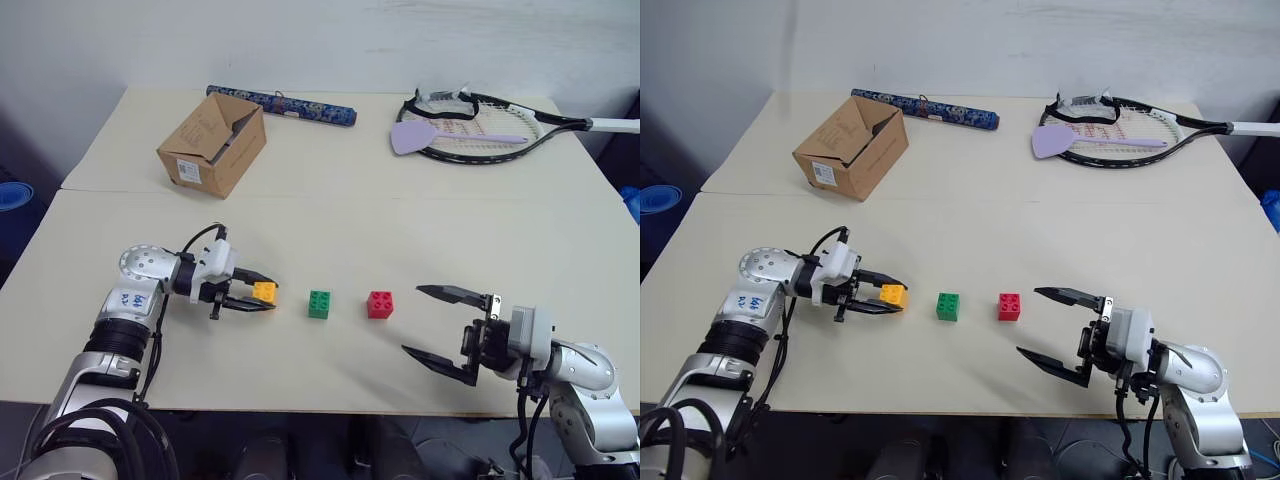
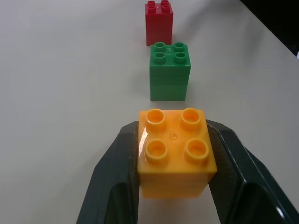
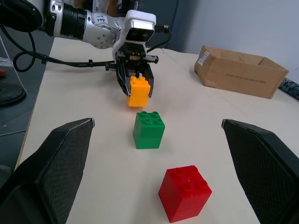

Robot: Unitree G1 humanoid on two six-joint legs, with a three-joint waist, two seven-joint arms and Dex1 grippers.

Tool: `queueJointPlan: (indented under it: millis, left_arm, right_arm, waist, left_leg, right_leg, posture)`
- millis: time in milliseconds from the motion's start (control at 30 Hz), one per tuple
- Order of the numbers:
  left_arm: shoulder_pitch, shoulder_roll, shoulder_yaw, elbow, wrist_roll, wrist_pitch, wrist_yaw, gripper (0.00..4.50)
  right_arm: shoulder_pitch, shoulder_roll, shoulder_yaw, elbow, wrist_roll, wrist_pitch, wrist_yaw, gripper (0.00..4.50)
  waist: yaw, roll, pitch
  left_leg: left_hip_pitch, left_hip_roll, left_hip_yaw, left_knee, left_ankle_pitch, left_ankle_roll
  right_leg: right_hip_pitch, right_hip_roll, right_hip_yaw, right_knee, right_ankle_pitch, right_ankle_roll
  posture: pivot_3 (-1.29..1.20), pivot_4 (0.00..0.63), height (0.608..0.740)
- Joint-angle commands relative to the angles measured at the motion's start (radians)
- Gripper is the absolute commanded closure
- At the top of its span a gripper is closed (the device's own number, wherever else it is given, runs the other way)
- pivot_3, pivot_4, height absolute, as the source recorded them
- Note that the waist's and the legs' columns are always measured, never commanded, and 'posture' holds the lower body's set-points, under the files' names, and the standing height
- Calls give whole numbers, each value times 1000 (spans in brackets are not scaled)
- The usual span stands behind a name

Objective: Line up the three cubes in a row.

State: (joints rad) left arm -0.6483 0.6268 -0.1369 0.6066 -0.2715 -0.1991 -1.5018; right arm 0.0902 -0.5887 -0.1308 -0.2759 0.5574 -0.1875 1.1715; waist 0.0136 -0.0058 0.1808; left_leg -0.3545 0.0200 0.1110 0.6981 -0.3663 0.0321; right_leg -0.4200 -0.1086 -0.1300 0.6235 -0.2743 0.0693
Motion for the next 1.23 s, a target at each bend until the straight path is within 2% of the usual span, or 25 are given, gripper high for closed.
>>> queueJointPlan:
  millis: [33,367,433,467,600,633,733,833,900,967,1033,1233]
  left_arm:
    - [-6,18,-7,26,17,-45,-88,2989]
    - [-13,34,-24,59,37,-24,-90,2989]
    - [-18,38,-22,61,38,-14,-83,2269]
    - [-20,43,-14,60,36,-20,-72,2105]
    - [-10,67,29,35,-4,-19,-72,942]
    - [15,104,56,4,-28,-9,-82,656]
    - [97,206,138,-95,-92,33,-80,656]
    - [164,246,193,-180,-138,77,-40,656]
    - [342,297,332,-318,-136,87,88,656]
    - [466,311,426,-432,-178,158,151,656]
    - [513,309,455,-492,-201,208,177,656]
    - [607,314,530,-619,-246,350,248,656]
  right_arm:
    - [18,-27,-44,-51,8,9,-23,0]
    - [39,-29,-21,-55,19,29,-14,0]
    - [41,-27,-17,-60,22,35,-13,0]
    - [40,-27,-18,-60,22,36,-14,0]
    - [42,-29,-33,-58,21,33,-23,0]
    - [36,-37,-60,-66,32,48,-45,0]
    - [26,-72,-127,-81,57,76,-67,0]
    - [33,-90,-145,-81,62,90,-60,0]
    - [-27,-182,-184,19,64,105,27,0]
    - [-74,-251,-197,98,58,110,101,0]
    - [-94,-281,-200,141,54,97,144,0]
    - [-131,-297,-208,202,41,88,200,0]
  waist:
    - [0,0,0]
    - [1,0,0]
    - [1,0,0]
    - [1,0,0]
    - [1,0,0]
    - [0,0,0]
    - [-16,0,0]
    - [-17,0,0]
    - [-18,2,1]
    - [-22,5,4]
    - [-14,5,4]
    - [8,6,5]
  left_leg:
    - [0,0,0,0,0,0]
    - [0,0,-1,0,0,0]
    - [0,0,-1,0,0,1]
    - [0,0,-1,0,0,1]
    - [0,0,-1,0,0,1]
    - [0,0,-1,0,0,1]
    - [0,0,-1,0,0,0]
    - [0,1,-1,-1,-1,0]
    - [0,1,-4,-1,-1,0]
    - [2,0,-2,-1,-2,3]
    - [2,0,-3,-1,-3,3]
    - [1,0,-9,-1,-3,1]
  right_leg:
    - [0,0,0,0,0,0]
    - [0,-1,4,0,0,0]
    - [0,-1,4,0,0,0]
    - [0,-1,4,0,0,0]
    - [0,-1,4,0,0,0]
    - [0,-1,4,0,0,0]
    - [0,-1,6,0,0,0]
    - [0,-1,6,-1,0,0]
    - [2,-2,5,-2,0,0]
    - [3,-5,7,-3,0,0]
    - [3,-5,7,-4,0,0]
    - [5,-5,4,-9,0,0]
  posture:
    - [0,150,740]
    - [0,150,740]
    - [0,150,740]
    - [0,150,740]
    - [0,150,740]
    - [0,150,740]
    - [0,150,740]
    - [0,150,740]
    - [0,150,740]
    - [0,150,740]
    - [0,150,740]
    - [0,150,740]
